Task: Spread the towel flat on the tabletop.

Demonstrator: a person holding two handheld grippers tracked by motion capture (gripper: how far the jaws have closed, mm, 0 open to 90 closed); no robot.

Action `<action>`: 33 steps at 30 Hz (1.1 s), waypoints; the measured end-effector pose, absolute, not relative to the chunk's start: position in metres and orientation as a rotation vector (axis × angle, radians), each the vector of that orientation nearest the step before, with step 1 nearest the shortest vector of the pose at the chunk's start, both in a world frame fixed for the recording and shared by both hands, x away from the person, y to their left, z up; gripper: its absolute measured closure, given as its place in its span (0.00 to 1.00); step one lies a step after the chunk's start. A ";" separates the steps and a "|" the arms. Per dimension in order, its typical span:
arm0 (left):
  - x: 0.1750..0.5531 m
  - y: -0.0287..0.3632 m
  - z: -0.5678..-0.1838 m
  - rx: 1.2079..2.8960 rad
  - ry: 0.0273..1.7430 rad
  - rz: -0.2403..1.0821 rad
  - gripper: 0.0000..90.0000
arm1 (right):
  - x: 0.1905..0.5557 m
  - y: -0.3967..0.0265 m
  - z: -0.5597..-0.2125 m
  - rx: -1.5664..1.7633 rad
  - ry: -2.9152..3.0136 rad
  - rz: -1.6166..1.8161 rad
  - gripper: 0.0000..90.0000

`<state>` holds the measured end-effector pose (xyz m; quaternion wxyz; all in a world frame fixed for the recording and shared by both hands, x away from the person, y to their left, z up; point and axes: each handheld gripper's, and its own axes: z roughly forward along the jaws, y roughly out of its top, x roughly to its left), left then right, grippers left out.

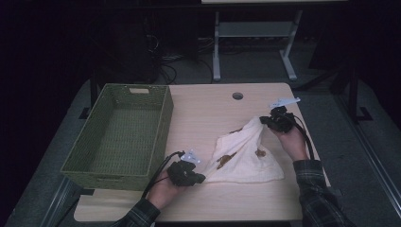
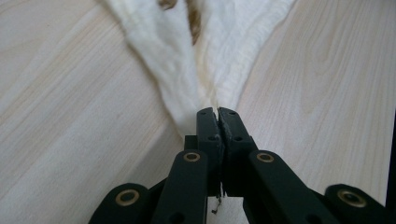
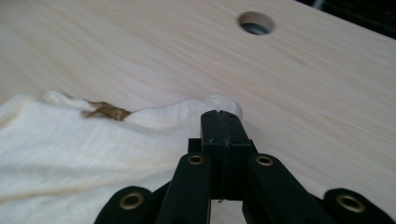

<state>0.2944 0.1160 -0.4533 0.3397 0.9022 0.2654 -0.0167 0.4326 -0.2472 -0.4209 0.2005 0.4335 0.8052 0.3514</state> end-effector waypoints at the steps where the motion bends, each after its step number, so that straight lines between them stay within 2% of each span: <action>1: 0.293 0.115 -0.454 2.342 0.699 -0.045 0.97 | 0.433 -0.249 -0.421 1.222 2.240 0.978 1.00; 3: 0.294 0.115 -0.453 2.353 0.685 -0.040 0.97 | 0.433 -0.251 -0.425 1.232 2.252 0.993 0.98; 4: 0.293 0.114 -0.452 2.332 0.693 -0.033 0.96 | 0.432 -0.251 -0.426 1.224 2.252 1.008 0.92; 5: 0.294 0.113 -0.450 2.323 0.693 -0.012 0.91 | 0.431 -0.251 -0.426 1.221 2.250 1.025 0.87; 6: 0.294 0.113 -0.450 2.323 0.693 -0.012 0.86 | 0.431 -0.251 -0.426 1.221 2.250 1.025 0.87; 7: 0.295 0.112 -0.446 2.305 0.693 0.004 0.82 | 0.427 -0.254 -0.426 1.241 2.260 1.062 0.81; 9: 0.300 0.109 -0.440 2.290 0.686 0.031 0.77 | 0.423 -0.258 -0.426 1.249 2.271 1.067 0.80; 14: 0.316 0.096 -0.432 2.255 0.683 0.088 0.75 | 0.407 -0.266 -0.430 1.257 2.295 1.079 0.80; 21: 0.361 0.076 -0.427 2.217 0.729 0.148 0.73 | 0.389 -0.270 -0.442 1.256 2.341 1.065 0.80; 29: 0.402 0.055 -0.445 2.221 0.780 0.145 0.69 | 0.385 -0.266 -0.459 1.252 2.401 1.073 0.76; 31: 0.407 0.052 -0.450 2.224 0.780 0.149 0.70 | 0.384 -0.265 -0.461 1.242 2.433 1.062 0.76; 33: 0.410 0.048 -0.454 2.239 0.776 0.166 0.75 | 0.383 -0.262 -0.462 1.253 2.445 1.066 0.76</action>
